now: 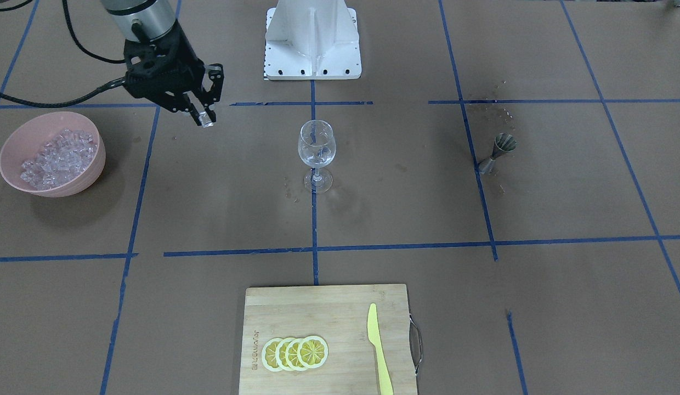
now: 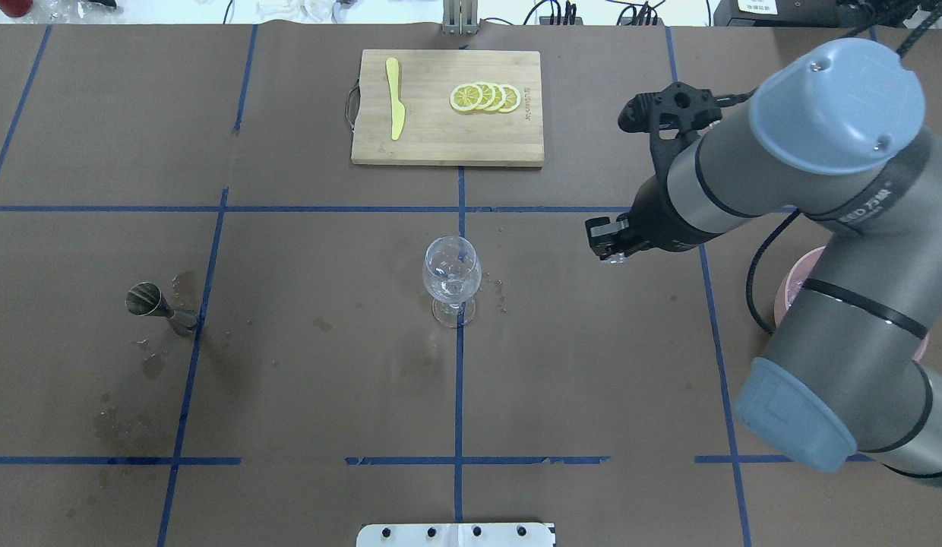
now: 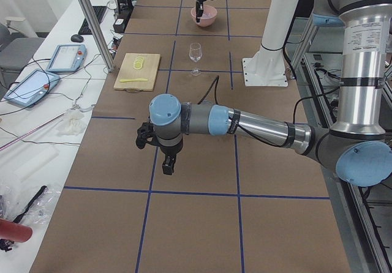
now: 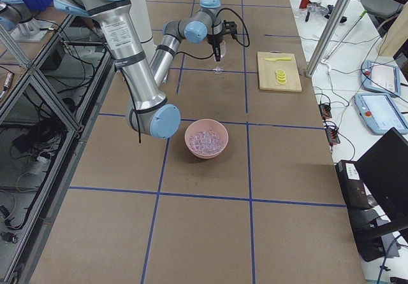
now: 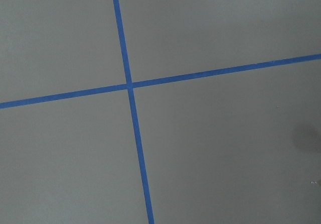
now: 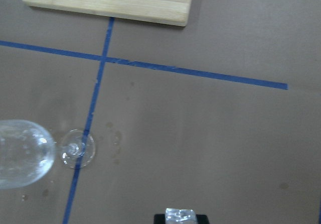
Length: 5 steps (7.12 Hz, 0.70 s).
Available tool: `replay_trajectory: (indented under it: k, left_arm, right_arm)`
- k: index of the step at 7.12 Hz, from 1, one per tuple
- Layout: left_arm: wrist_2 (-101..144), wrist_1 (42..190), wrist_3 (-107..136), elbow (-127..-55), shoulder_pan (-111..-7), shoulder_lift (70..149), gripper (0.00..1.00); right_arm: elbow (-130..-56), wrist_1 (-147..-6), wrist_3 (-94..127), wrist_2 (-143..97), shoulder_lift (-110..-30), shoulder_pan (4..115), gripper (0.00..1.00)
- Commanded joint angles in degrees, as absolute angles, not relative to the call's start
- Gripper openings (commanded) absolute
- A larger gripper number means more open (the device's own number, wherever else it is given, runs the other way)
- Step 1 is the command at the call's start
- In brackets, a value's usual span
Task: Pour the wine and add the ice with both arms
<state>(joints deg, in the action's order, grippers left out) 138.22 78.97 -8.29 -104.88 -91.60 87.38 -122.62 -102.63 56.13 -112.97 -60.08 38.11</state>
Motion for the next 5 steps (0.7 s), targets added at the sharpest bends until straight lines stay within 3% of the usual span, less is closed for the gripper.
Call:
replay_trajectory:
  k: [1, 3, 5]
  left_arm:
    - [136.1, 83.9, -8.3, -104.4, -92.3, 83.4, 1.00]
    - [135.8, 84.6, -8.1, -104.3, -92.3, 83.0, 1.00]
    - [135.9, 84.6, -8.1, -104.2, -92.3, 82.4, 1.00]
  right_arm:
    - [-118.9, -105.2, 59.8, -110.0, -52.9, 33.8, 0.00]
    - [-112.3, -105.2, 62.7, -106.1, -45.3, 31.2, 0.00]
    - [-110.5, -105.2, 62.8, -102.7, -43.8, 29.1, 0.00]
